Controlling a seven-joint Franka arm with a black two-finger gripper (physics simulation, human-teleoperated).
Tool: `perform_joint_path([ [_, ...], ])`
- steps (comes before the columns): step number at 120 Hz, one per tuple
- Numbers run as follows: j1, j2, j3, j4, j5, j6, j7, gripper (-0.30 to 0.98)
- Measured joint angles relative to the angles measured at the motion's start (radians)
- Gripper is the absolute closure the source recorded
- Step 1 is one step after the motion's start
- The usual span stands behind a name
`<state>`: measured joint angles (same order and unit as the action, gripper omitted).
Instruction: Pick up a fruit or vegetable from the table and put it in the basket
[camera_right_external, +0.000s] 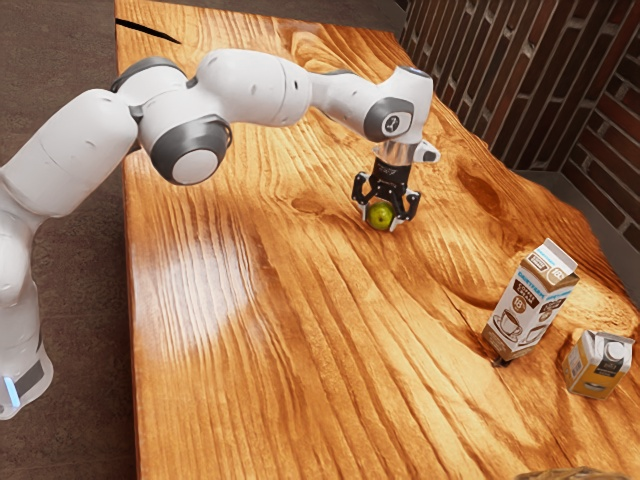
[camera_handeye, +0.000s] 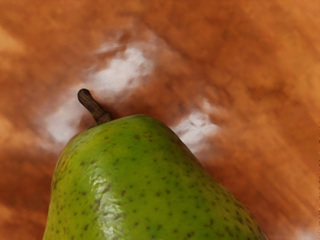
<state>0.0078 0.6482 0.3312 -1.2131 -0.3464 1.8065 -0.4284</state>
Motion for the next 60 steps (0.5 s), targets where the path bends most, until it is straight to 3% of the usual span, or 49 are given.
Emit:
perform_joint_path([
  [60, 0.004, -0.013, 0.004, 0.001, 0.005, -0.007, 0.018, 0.38],
])
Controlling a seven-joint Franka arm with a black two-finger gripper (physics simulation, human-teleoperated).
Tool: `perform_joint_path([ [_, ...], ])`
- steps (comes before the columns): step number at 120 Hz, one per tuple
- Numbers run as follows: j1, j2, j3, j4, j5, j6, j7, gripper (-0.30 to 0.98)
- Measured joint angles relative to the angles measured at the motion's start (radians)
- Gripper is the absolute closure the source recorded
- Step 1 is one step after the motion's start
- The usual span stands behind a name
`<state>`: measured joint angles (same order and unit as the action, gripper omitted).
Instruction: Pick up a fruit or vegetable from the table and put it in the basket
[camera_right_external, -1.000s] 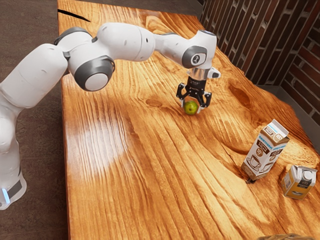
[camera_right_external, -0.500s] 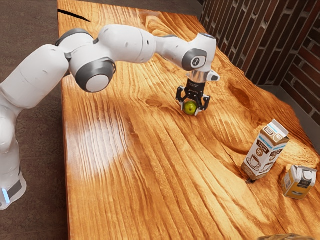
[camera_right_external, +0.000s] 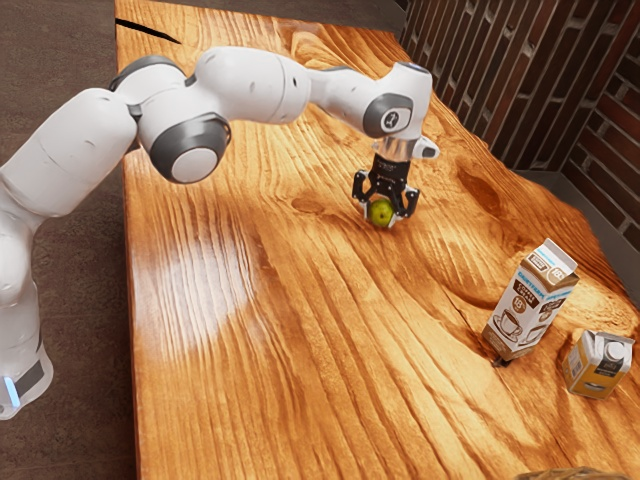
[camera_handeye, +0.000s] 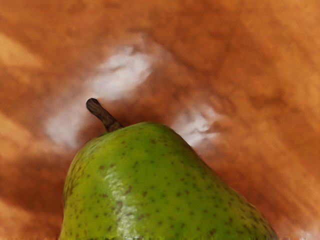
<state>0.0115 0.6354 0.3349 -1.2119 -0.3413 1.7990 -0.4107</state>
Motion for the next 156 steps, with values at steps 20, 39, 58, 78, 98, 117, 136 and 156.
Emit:
perform_joint_path([
  [20, -0.003, -0.022, 0.003, 0.030, 0.002, -0.032, 0.004, 0.38],
  [39, -0.035, -0.100, 0.004, 0.070, 0.005, -0.084, 0.007, 0.39],
  [58, -0.162, -0.224, 0.004, 0.163, 0.041, -0.159, -0.001, 0.38],
  [78, -0.382, -0.292, 0.001, 0.241, 0.056, -0.234, -0.026, 0.38],
  [98, -0.571, -0.302, -0.001, 0.254, 0.060, -0.265, -0.064, 0.38],
  [117, -0.680, -0.302, -0.027, 0.266, 0.059, -0.264, -0.102, 0.38],
  [136, -0.688, -0.298, -0.164, 0.275, 0.055, -0.231, -0.139, 0.37],
  [156, -0.682, -0.270, -0.325, 0.275, 0.042, -0.149, -0.171, 0.38],
])
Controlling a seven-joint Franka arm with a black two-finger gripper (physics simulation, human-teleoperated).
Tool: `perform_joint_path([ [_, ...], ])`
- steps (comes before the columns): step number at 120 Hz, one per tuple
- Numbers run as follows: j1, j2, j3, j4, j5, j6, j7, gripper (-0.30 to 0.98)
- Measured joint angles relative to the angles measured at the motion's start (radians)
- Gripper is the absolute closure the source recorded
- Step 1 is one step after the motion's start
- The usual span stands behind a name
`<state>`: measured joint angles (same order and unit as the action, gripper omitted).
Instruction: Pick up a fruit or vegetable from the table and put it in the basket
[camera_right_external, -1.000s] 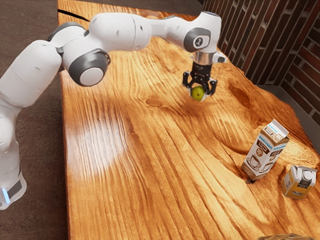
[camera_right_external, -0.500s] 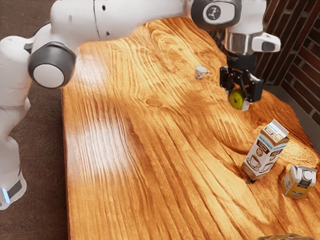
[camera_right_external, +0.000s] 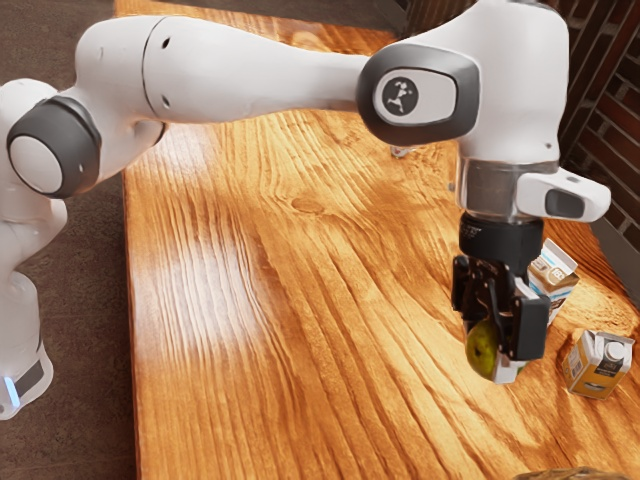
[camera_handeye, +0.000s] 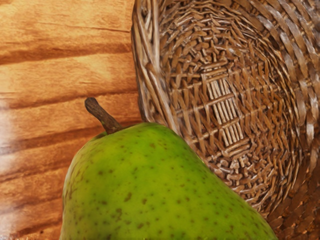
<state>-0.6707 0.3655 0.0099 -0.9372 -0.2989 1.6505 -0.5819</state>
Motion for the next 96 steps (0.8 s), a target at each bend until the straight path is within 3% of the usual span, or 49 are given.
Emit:
perform_joint_path([
  [45, -0.003, 0.118, -0.201, 0.000, -0.051, 0.225, -0.047, 0.38],
  [76, 0.003, 0.159, -0.218, 0.000, -0.055, 0.319, -0.067, 0.38],
  [96, 0.002, 0.176, -0.217, -0.005, -0.081, 0.354, -0.071, 0.14],
])
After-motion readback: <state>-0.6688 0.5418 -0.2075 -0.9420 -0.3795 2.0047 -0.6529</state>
